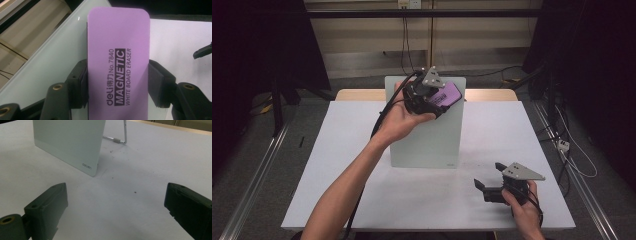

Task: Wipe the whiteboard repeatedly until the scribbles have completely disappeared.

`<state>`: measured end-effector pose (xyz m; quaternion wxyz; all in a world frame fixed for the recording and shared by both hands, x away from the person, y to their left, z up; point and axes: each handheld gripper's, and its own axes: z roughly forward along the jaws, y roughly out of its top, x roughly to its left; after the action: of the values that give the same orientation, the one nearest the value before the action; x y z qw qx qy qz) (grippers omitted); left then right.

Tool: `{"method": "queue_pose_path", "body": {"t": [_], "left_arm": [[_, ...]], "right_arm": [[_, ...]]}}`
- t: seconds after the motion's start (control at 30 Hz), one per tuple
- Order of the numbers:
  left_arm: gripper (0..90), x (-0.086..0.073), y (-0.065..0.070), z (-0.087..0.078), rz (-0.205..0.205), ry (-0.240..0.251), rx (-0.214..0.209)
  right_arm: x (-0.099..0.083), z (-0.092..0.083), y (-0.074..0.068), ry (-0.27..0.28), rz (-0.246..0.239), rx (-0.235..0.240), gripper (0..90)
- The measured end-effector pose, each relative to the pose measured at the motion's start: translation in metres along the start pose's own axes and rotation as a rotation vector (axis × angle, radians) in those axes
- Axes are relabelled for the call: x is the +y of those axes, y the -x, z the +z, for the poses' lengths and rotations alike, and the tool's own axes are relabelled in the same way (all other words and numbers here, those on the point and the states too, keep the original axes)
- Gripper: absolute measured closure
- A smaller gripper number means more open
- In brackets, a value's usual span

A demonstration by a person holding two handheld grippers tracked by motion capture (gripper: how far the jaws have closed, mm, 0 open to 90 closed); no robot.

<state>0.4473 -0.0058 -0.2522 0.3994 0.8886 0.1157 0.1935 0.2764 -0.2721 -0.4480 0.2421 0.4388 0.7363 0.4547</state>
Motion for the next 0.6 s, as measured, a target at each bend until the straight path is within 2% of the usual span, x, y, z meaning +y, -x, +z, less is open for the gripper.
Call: {"method": "queue_pose_path", "body": {"t": [0.13,0.27,0.37,0.6], "left_arm": [[41.0,0.002,0.006,0.007,0.015,-0.011,-0.009],[41.1,0.003,0.016,0.017,0.047,-0.048,-0.024],[41.1,0.003,0.022,0.024,0.054,-0.056,-0.032],[41.1,-0.009,0.037,0.04,0.071,-0.081,-0.083]], "right_arm": [[0.0,0.0,-0.001,0.0,-0.002,0.002,5.0],[0.0,-0.001,0.0,0.001,0.0,0.0,5.0],[0.0,-0.001,-0.001,0.0,-0.002,0.0,5.0],[0.0,-0.002,0.0,0.002,0.002,-0.002,5.0]]}}
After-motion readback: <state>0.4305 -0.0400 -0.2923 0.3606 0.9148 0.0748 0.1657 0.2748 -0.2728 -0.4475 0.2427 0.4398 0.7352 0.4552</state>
